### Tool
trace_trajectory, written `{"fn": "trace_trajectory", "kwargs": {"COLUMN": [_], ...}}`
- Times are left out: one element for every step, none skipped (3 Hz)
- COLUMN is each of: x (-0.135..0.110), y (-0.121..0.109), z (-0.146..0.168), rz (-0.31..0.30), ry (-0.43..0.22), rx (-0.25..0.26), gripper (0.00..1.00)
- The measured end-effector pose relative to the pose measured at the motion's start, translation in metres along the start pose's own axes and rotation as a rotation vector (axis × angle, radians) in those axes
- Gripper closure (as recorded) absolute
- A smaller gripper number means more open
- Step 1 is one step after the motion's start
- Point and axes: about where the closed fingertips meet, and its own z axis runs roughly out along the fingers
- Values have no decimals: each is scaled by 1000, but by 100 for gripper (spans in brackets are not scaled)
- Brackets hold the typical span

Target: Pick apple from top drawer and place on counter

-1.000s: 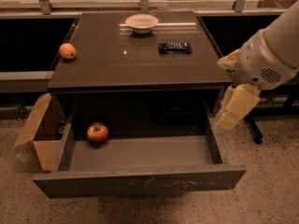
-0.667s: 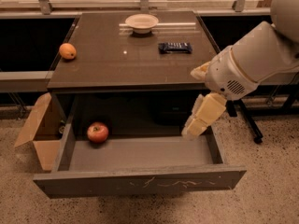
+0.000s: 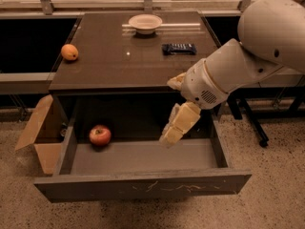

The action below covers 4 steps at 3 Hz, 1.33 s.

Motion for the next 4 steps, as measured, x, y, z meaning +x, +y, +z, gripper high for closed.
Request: {"fn": "trace_trajectory", "kwargs": {"x": [3, 24, 41, 41], "y": [-2, -6, -18, -27], "z": [12, 55, 126, 166], "rz": [10, 48, 97, 114], "ry": [-8, -32, -51, -74], "rx": [-5, -23, -6, 22], "gripper": [0, 0, 0, 0]}}
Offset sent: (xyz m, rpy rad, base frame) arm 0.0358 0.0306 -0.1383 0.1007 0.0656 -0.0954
